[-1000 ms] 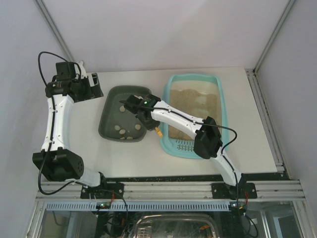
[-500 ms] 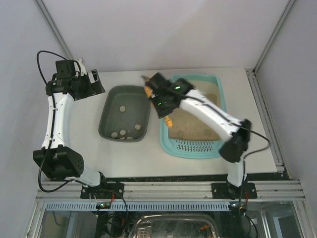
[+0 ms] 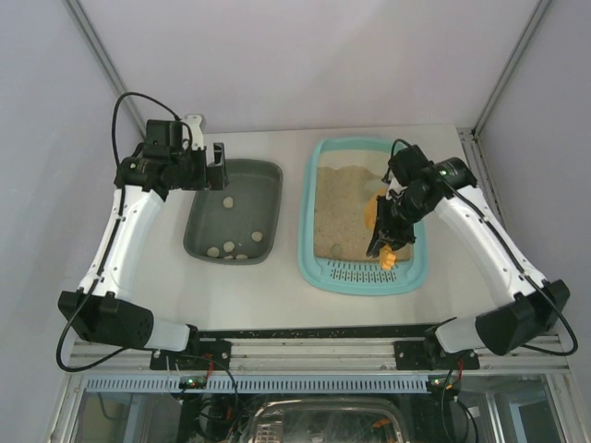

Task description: Clean the litter box

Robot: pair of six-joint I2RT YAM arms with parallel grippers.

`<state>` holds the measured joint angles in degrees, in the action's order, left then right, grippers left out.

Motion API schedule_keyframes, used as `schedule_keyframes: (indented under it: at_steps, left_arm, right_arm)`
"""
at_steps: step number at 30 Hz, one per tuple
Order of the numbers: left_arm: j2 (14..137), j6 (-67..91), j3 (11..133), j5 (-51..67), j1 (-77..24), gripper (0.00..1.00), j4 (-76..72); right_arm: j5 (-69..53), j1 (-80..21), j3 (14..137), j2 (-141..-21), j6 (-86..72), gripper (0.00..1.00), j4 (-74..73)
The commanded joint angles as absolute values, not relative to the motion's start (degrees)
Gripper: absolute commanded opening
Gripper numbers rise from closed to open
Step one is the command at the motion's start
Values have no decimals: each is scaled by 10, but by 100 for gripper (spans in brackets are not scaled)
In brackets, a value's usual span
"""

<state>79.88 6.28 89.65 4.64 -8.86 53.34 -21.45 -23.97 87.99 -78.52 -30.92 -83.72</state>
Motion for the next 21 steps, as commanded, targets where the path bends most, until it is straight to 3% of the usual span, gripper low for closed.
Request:
schedule_keyframes:
  at_steps: [1,12,21]
  left_arm:
    - [788,68,879,50,-86,100,515]
    - [820,141,858,161,-86,100,493]
    - [821,162,817,206,-85,100,467]
  right_arm:
    - [-274,-232,869,-813,-380,0,-914]
    - [-264,-199,778,-835,-524,0,-914]
    - [-215,-186,771,-919,-514,0,-914]
